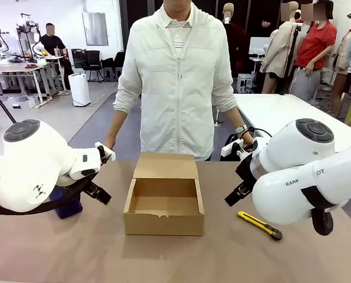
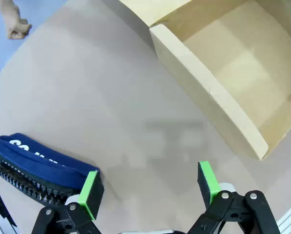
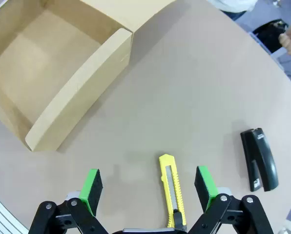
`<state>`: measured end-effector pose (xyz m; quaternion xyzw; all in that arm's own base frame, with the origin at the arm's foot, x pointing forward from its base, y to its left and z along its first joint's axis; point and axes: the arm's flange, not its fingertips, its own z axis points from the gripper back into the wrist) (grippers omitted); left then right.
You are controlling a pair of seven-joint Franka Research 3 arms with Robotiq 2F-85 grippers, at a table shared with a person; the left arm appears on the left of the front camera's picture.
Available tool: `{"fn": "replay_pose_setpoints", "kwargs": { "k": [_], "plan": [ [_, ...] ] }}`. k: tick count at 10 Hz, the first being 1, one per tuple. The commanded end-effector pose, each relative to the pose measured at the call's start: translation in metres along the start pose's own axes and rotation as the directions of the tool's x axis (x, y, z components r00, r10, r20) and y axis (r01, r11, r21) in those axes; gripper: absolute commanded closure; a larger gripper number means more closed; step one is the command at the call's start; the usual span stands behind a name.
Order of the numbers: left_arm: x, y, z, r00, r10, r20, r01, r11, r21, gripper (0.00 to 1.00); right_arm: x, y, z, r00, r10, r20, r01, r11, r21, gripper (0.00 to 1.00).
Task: Pack the items into the box.
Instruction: Pick up the item specified by the human and place it in the Mailer Box.
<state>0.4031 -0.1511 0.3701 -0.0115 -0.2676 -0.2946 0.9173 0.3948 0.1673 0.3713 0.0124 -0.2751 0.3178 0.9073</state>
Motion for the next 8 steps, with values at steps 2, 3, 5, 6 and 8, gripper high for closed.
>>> {"fn": "replay_pose_setpoints", "kwargs": {
  "k": [2, 3, 5, 6, 8],
  "plan": [
    [0.0001, 0.0, 0.0003, 1.0, 0.0, 0.001, 0.0, 1.0, 0.0, 0.0, 0.0, 0.0, 0.0, 1.0, 0.0, 0.0, 0.0, 1.0, 0.0, 0.0],
    [0.0001, 0.0, 0.0003, 1.0, 0.0, 0.001, 0.0, 1.0, 0.0, 0.0, 0.0, 0.0, 0.0, 1.0, 0.0, 0.0, 0.0, 1.0, 0.0, 0.0],
    [0.0001, 0.0, 0.0003, 1.0, 0.0, 0.001, 0.0, 1.0, 0.0, 0.0, 0.0, 0.0, 0.0, 1.0, 0.0, 0.0, 0.0, 1.0, 0.0, 0.0],
    [0.0001, 0.0, 0.0003, 1.0, 0.0, 0.001, 0.0, 1.0, 0.0, 0.0, 0.0, 0.0, 0.0, 1.0, 0.0, 0.0, 0.0, 1.0, 0.0, 0.0],
    [0.0001, 0.0, 0.0003, 1.0, 0.0, 0.001, 0.0, 1.0, 0.0, 0.0, 0.0, 0.0, 0.0, 1.0, 0.0, 0.0, 0.0, 1.0, 0.0, 0.0]
  ]
}}
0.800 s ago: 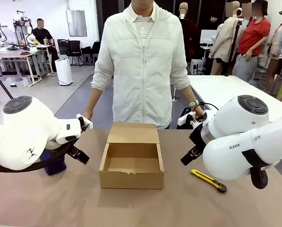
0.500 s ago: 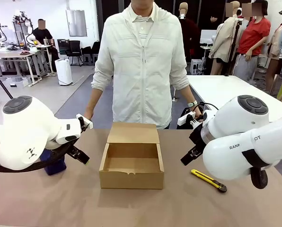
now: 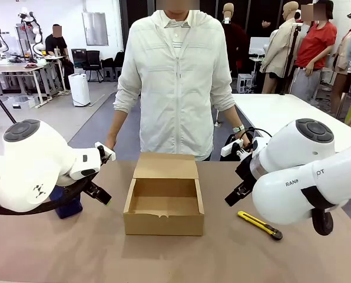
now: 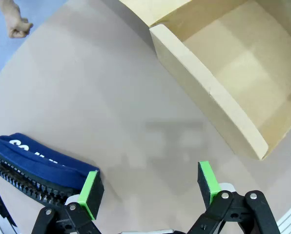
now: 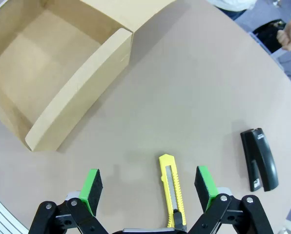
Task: Pack the items into the box.
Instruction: Pick up the item specified by the human and place it in the Mailer Box.
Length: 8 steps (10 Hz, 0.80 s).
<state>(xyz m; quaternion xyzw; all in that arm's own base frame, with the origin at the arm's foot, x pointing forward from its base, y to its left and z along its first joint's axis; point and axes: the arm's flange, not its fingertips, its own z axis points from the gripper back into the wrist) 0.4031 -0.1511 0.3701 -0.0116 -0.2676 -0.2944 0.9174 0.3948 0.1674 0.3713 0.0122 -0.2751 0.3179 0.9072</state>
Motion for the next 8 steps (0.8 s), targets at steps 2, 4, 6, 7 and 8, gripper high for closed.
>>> {"fn": "replay_pose_setpoints", "kwargs": {
  "k": [2, 4, 6, 7, 8],
  "plan": [
    [0.0, 0.0, 0.0, 1.0, -0.001, 0.001, 0.001, 1.0, 0.0, 0.0, 0.0, 0.0, 0.0, 1.0, 0.0, 0.0, 0.0, 1.0, 0.0, 0.0],
    [0.0, 0.0, 0.0, 1.0, -0.001, 0.001, 0.001, 1.0, 0.0, 0.0, 0.0, 0.0, 0.0, 1.0, 0.0, 0.0, 0.0, 1.0, 0.0, 0.0],
    [0.0, 0.0, 0.0, 1.0, 0.0, 0.0, 0.0, 1.0, 0.0, 0.0, 0.007, -0.007, 0.013, 1.0, -0.004, -0.017, 0.006, 0.996, 0.086, 0.0],
    [0.008, 0.009, 0.028, 1.0, 0.017, 0.013, -0.015, 0.989, -0.148, 0.0, 0.015, -0.024, 0.035, 0.986, -0.157, -0.063, 0.164, 0.978, 0.128, 0.0],
    [0.014, 0.019, 0.068, 0.986, 0.131, -0.099, -0.156, 0.933, -0.324, 0.0, 0.019, -0.043, 0.067, 0.95, -0.303, -0.075, 0.313, 0.92, 0.235, 0.0]
  ]
}}
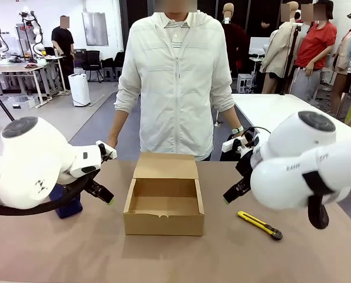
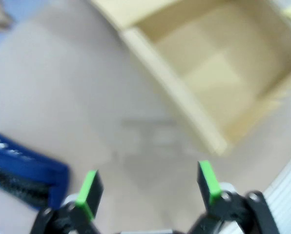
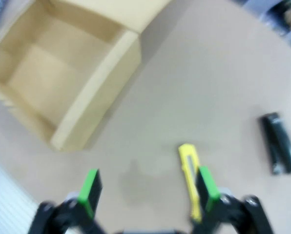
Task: Pack the items into the box.
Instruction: Pick up the item specified by the human and place it in the Mailer Box.
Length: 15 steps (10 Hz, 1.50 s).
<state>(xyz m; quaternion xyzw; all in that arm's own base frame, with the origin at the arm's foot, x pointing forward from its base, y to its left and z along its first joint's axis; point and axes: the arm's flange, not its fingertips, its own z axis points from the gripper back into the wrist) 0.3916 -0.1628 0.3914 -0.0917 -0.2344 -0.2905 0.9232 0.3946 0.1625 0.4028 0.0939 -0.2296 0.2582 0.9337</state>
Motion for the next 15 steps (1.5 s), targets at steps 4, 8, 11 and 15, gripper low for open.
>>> {"fn": "replay_pose_setpoints", "kwargs": {
  "k": [4, 8, 11, 15],
  "plan": [
    [-0.05, 0.111, 0.174, 0.83, 0.555, 0.052, -0.43, 0.698, -0.573, 0.0, -0.07, -0.131, 0.156, 0.868, -0.493, 0.063, 0.327, 0.663, 0.674, 0.0],
    [-0.227, 0.246, 0.195, 0.249, 0.952, 0.179, -0.486, 0.283, -0.827, 0.0, -0.245, -0.22, 0.157, 0.403, -0.904, 0.145, 0.499, 0.35, 0.793, 0.0],
    [-0.228, 0.235, 0.223, 0.451, 0.886, 0.111, -0.572, 0.382, -0.726, 0.0, -0.262, -0.278, 0.191, 0.377, -0.918, 0.126, 0.558, 0.333, 0.76, 0.0],
    [-0.228, 0.235, 0.223, 0.451, 0.886, 0.111, -0.572, 0.382, -0.726, 0.0, -0.262, -0.278, 0.191, 0.377, -0.918, 0.126, 0.558, 0.333, 0.76, 0.0]
  ]
}}
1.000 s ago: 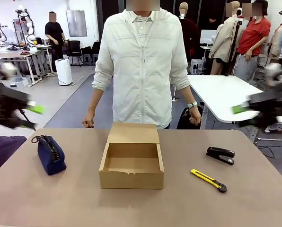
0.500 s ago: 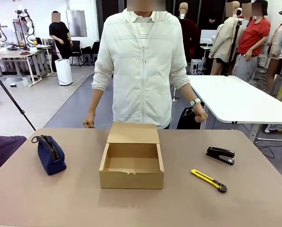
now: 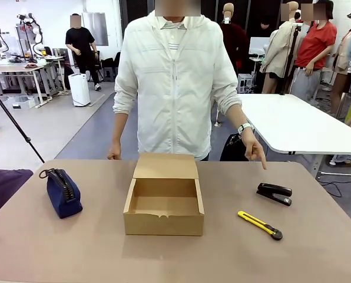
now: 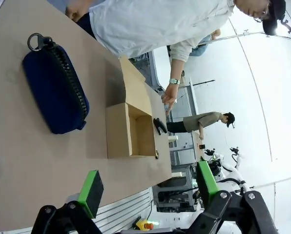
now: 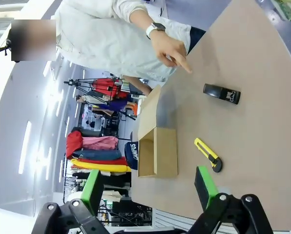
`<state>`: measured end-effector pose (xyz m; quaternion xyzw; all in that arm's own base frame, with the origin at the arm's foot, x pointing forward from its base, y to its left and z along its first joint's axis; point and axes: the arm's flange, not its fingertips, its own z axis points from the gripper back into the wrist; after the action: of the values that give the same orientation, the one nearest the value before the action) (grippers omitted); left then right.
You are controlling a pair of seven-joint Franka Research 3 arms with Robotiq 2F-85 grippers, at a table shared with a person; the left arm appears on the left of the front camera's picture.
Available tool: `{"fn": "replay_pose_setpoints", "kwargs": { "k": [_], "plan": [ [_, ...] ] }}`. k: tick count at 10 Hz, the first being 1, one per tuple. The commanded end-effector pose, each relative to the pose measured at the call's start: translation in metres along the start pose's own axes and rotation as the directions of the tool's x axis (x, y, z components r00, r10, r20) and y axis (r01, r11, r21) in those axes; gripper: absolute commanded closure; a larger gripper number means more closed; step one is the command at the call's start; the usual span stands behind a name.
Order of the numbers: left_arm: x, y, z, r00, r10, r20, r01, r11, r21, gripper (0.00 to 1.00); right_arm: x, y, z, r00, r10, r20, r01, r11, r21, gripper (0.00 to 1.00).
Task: Pack the items into the box.
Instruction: Pick up the item specified by the human and place it in the Mailer Box.
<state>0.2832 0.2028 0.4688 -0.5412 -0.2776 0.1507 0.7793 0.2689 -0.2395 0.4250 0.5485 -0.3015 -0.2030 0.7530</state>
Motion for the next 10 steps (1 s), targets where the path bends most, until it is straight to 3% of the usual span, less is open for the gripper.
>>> {"fn": "replay_pose_setpoints", "kwargs": {
  "k": [1, 4, 5, 6, 7, 8, 9, 10],
  "plan": [
    [-0.001, 0.004, 0.007, 1.0, -0.017, 0.005, 0.017, 1.0, -0.009, 0.0, 0.004, 0.003, 0.005, 1.0, 0.002, 0.021, -0.002, 1.0, 0.018, 0.0],
    [-0.001, 0.004, 0.007, 1.0, -0.017, 0.005, 0.017, 1.0, -0.009, 0.0, -0.001, 0.0, 0.004, 1.0, -0.002, 0.004, 0.002, 1.0, -0.003, 0.0],
    [-0.001, 0.004, 0.007, 1.0, -0.017, 0.005, 0.017, 1.0, -0.009, 0.0, 0.012, 0.01, -0.022, 0.992, 0.051, -0.113, -0.058, 0.997, -0.058, 0.0],
    [-0.001, 0.004, 0.007, 1.0, -0.017, 0.005, 0.017, 1.0, -0.009, 0.0, 0.03, 0.028, -0.064, 0.945, 0.145, -0.292, -0.191, 0.972, -0.136, 0.0],
    [-0.001, 0.004, 0.007, 1.0, -0.017, 0.005, 0.017, 1.0, -0.009, 0.0, 0.05, 0.045, -0.125, 0.869, 0.177, -0.462, -0.316, 0.917, -0.244, 0.0],
    [-0.001, 0.004, 0.007, 1.0, -0.017, 0.005, 0.017, 1.0, -0.009, 0.0, 0.054, 0.055, -0.181, 0.79, 0.203, -0.579, -0.468, 0.809, -0.355, 0.0],
    [-0.001, 0.004, 0.007, 1.0, -0.017, 0.005, 0.017, 1.0, -0.009, 0.0, 0.045, 0.058, -0.231, 0.746, 0.231, -0.625, -0.596, 0.65, -0.472, 0.0],
    [-0.001, 0.004, 0.007, 1.0, -0.017, 0.005, 0.017, 1.0, -0.009, 0.0, 0.027, 0.058, -0.271, 0.655, 0.248, -0.714, -0.689, 0.583, -0.43, 0.0]
  ]
}}
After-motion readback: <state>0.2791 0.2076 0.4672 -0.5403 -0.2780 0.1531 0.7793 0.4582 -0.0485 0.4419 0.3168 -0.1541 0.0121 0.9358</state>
